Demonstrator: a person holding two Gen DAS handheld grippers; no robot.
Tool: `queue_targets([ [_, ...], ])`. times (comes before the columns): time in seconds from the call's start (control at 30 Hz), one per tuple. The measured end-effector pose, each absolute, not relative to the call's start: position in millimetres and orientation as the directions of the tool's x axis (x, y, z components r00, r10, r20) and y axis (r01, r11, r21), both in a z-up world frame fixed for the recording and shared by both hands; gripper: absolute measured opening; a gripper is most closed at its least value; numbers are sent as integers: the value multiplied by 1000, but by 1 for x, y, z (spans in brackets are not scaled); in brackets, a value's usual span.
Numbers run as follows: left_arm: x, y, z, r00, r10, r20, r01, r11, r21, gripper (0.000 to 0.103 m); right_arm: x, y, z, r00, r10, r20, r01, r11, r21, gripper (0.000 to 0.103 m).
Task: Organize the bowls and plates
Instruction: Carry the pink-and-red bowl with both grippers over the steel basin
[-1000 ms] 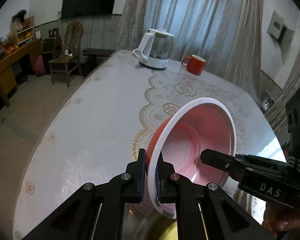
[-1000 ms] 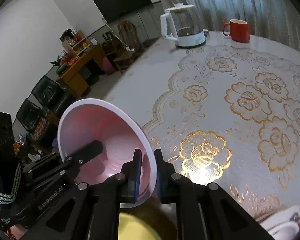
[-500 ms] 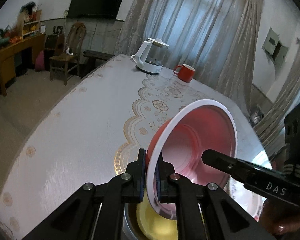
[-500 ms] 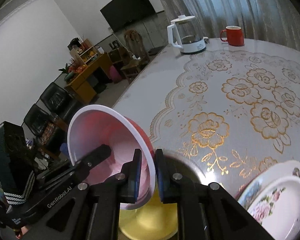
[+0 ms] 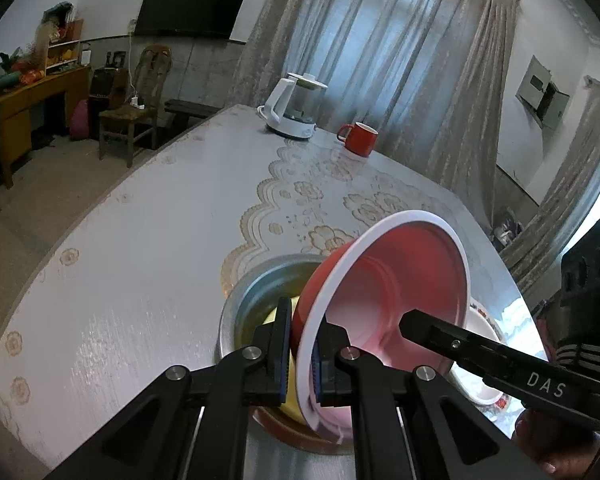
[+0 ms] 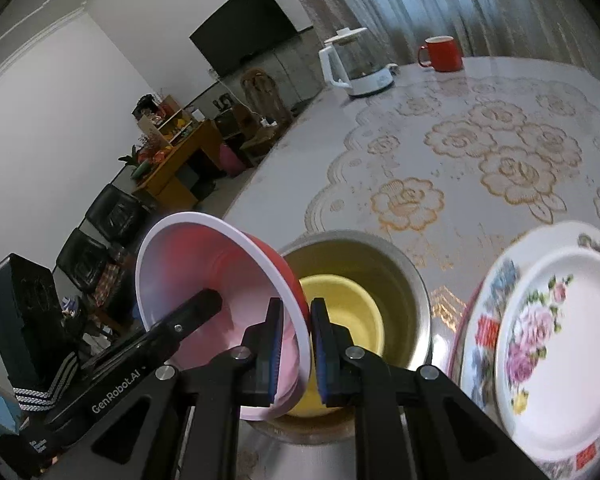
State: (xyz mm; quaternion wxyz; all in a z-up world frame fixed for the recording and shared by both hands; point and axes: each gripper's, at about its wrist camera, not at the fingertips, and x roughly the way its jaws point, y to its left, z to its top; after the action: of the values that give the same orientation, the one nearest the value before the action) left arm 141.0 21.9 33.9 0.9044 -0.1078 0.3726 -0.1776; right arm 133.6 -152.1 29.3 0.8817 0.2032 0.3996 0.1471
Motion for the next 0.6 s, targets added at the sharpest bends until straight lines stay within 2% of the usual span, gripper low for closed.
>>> queue_targets([
  [0.5, 124, 17, 29, 678, -363, -639, 234, 931, -280, 8, 113, -154, 20, 626, 421, -656, -79, 872, 484, 15],
  [0.6, 122, 16, 27, 674, -360, -645, 234, 932, -275, 8, 110, -153, 16, 619, 429, -658, -74, 866, 495, 18],
])
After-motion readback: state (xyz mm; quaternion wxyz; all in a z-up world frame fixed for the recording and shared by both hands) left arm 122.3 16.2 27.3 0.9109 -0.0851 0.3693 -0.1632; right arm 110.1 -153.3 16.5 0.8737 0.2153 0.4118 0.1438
